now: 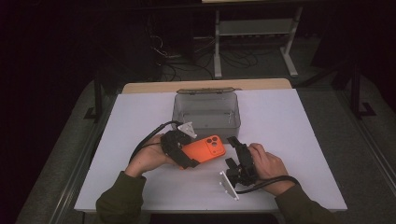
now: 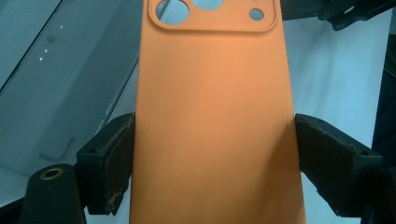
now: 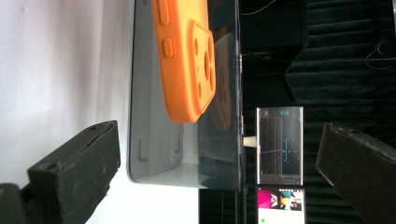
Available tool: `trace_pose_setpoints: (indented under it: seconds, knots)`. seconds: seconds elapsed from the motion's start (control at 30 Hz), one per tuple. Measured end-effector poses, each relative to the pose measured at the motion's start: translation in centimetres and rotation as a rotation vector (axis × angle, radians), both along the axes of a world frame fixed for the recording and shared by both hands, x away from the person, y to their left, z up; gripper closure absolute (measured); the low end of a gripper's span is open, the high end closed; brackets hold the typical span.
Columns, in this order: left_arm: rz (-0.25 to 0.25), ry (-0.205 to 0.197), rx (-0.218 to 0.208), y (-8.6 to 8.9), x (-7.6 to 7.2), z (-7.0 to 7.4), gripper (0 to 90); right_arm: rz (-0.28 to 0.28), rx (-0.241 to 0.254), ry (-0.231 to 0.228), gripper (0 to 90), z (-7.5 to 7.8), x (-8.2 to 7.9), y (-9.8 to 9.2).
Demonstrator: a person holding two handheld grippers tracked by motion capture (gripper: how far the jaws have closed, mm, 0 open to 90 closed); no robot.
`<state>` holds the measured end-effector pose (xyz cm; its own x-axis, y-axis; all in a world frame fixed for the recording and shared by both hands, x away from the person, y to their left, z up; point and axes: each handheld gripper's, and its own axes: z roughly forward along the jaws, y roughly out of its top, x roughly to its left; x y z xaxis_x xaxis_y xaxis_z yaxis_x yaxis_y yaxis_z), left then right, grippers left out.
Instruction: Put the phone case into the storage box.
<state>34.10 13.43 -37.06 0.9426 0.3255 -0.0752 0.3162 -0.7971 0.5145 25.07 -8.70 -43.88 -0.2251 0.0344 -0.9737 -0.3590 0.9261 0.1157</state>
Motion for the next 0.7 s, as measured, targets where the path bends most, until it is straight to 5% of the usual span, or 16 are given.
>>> trace_pose_setpoints:
  seconds: [0.7]
  knots:
    - [0.000,-0.005,-0.005,0.0,0.0,0.1,16.6,0.026,0.009,-0.008,0.0,0.1,0.0,1.4]
